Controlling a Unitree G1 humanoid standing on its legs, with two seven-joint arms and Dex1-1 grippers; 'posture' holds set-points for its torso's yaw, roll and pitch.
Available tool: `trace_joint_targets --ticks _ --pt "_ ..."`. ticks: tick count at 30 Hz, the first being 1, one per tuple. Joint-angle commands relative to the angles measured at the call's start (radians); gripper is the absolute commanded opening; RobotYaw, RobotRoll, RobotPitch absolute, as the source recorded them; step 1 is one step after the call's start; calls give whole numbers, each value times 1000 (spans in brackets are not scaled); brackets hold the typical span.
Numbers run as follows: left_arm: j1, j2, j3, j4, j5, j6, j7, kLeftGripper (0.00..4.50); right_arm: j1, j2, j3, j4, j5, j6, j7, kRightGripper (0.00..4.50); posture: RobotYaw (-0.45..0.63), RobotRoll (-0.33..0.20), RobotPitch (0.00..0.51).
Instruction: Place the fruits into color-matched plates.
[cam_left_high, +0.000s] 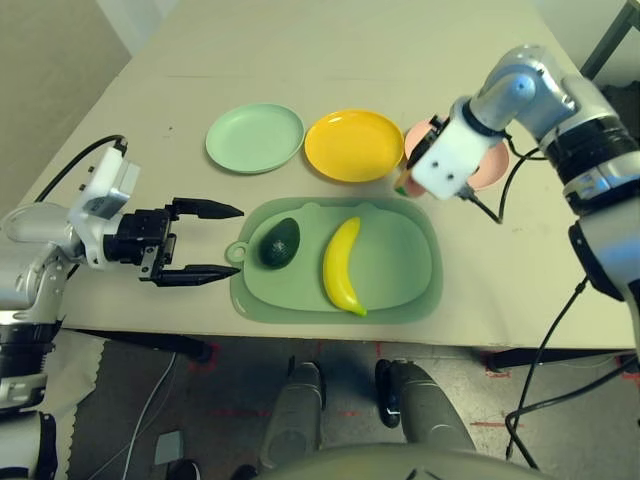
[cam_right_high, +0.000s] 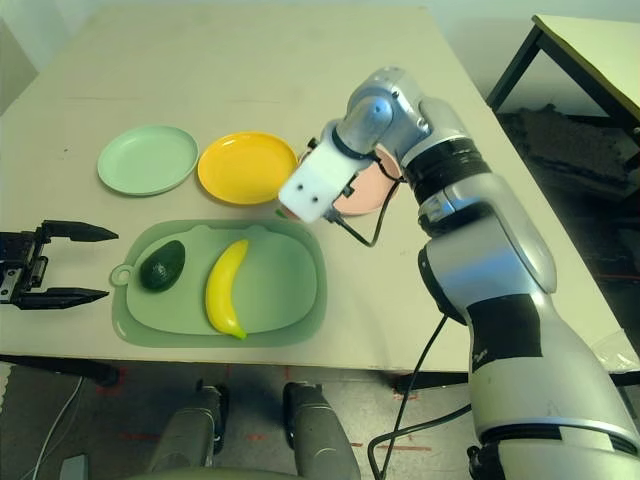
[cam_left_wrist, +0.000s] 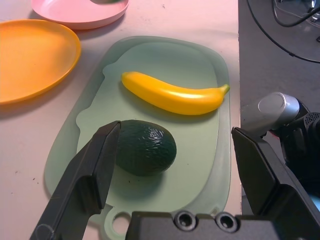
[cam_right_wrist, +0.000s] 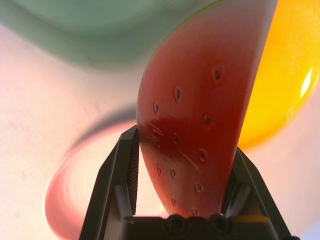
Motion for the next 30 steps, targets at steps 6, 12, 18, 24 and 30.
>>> trace_joint_targets --ticks 6,12,18,24,30 --pt "37 -3 24 -51 -6 9 10 4500 16 5 124 202 -265 152 -415 2093 26 0 202" --pt "70 8 52 -85 -18 32 18 4500 58 12 141 239 -324 220 -533 2093 47 0 212" --pt "66 5 72 -99 -41 73 31 4500 64 11 126 245 -330 224 -543 4468 36 0 213" --pt "29 6 53 -65 -18 57 7 4500 40 -17 134 244 -357 205 -560 4468 19 0 208" --pt "8 7 52 -24 0 43 -16 4500 -65 -29 103 208 -326 28 -465 4468 5 0 207"
